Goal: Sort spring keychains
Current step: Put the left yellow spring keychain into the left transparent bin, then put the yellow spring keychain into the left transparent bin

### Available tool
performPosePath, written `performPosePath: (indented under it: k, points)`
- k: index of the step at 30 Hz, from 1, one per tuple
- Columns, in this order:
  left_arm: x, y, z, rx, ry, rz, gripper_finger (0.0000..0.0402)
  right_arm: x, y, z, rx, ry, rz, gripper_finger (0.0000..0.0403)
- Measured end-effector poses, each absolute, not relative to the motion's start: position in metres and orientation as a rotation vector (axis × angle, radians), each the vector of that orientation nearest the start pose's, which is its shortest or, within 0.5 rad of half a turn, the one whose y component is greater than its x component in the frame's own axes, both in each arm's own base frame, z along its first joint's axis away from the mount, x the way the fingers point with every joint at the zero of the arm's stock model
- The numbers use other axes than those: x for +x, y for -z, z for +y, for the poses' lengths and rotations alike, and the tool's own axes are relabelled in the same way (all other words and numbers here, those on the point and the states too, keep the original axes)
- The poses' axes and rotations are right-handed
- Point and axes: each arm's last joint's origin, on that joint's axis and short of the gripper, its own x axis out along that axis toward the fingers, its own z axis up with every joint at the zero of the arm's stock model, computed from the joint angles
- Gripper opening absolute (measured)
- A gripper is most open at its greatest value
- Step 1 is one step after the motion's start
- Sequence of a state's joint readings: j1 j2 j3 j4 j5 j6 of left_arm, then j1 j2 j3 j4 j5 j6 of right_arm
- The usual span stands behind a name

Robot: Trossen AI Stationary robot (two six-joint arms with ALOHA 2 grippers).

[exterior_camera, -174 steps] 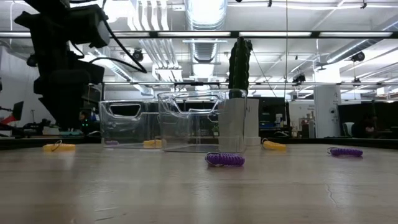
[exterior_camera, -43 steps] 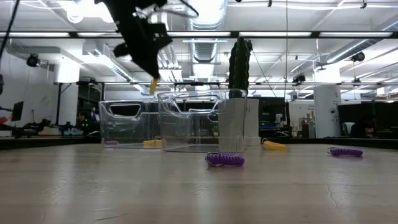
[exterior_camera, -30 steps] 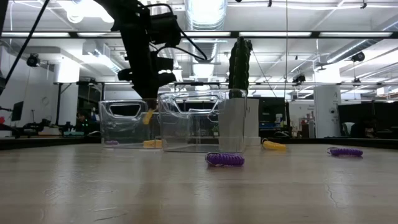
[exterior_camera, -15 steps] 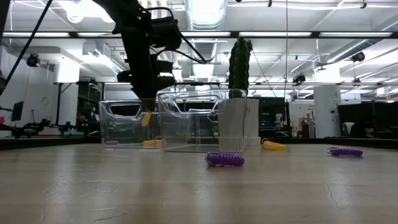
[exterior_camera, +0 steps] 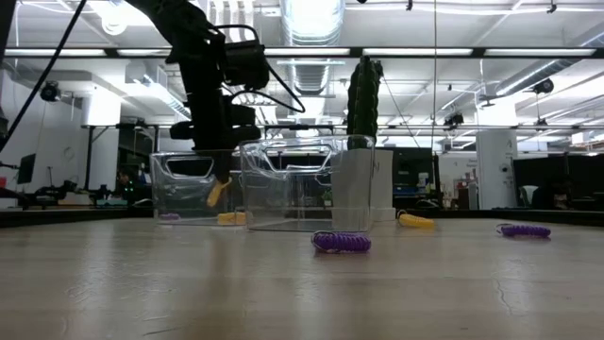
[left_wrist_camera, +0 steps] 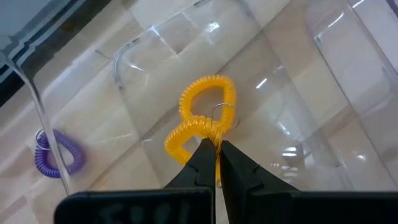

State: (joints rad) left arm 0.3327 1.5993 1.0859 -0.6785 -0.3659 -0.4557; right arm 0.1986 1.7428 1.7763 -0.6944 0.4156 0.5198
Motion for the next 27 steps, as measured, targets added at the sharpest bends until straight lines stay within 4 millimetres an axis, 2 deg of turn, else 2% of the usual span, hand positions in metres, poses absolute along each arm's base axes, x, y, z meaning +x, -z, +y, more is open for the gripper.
performPosePath:
  k: [16,27]
  points:
    - [0.292,-0.212,0.114,-0.347,-0.867,0.962,0.0012,0.377,-0.374,0.064,0.3,0.365,0.557,0.0169]
    - [0.287,-0.208,0.121,-0.447,-0.861,0.958,0.0085,0.377,-0.374,0.064,0.3,0.365,0.557,0.0169]
